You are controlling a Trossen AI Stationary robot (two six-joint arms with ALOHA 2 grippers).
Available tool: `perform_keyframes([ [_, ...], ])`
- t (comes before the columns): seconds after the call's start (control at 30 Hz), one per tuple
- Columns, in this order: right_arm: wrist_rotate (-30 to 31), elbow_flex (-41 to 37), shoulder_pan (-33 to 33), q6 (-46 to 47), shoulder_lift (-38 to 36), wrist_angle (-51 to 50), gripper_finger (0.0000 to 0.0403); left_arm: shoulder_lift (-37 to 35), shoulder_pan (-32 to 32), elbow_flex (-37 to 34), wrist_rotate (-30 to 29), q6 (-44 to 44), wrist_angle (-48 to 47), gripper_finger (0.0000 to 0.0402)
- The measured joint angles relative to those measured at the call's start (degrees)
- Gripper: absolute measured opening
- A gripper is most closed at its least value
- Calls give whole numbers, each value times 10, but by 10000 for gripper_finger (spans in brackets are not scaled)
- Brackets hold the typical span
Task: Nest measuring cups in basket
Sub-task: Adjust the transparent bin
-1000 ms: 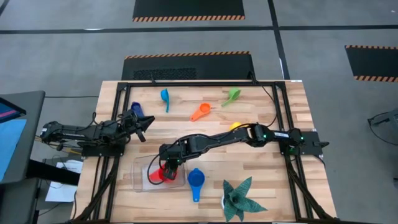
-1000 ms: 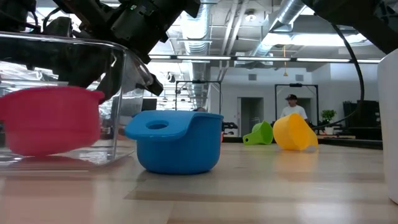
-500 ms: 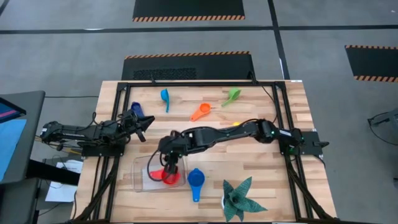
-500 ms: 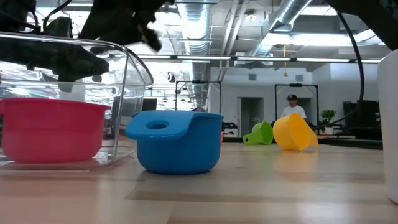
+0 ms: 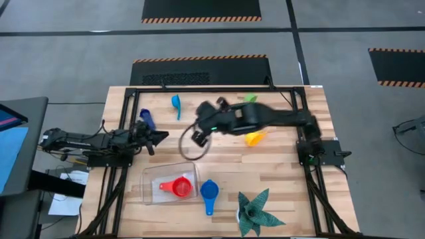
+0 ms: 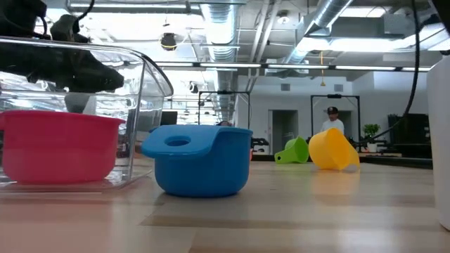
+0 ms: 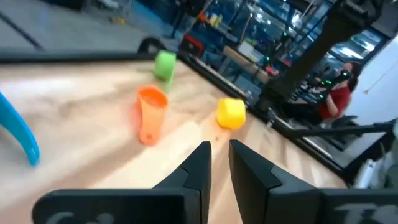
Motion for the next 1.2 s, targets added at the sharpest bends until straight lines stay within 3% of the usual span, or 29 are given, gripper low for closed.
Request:
perform_keyframes([
  [0.2,98,0,36,4,-75,-72,76,81,0,15,45,-34,-3,37],
  [0.37,179,0,53,93,-107,-199,70,191,0,71,59,-17,-9,6],
  [0.57,183,-3,54,211,-109,-300,69,330,0,198,87,36,-88,0],
  [0.67,174,-8,54,205,-103,-299,69,408,0,268,90,78,-191,0],
  [0.8,173,-8,53,204,-88,-301,69,500,0,336,112,134,-256,0],
  [1.0,173,-10,53,194,-72,-301,69,599,0,400,164,183,-258,0],
  [1.2,171,-11,58,187,-65,-302,69,653,-5,434,237,198,-273,0],
])
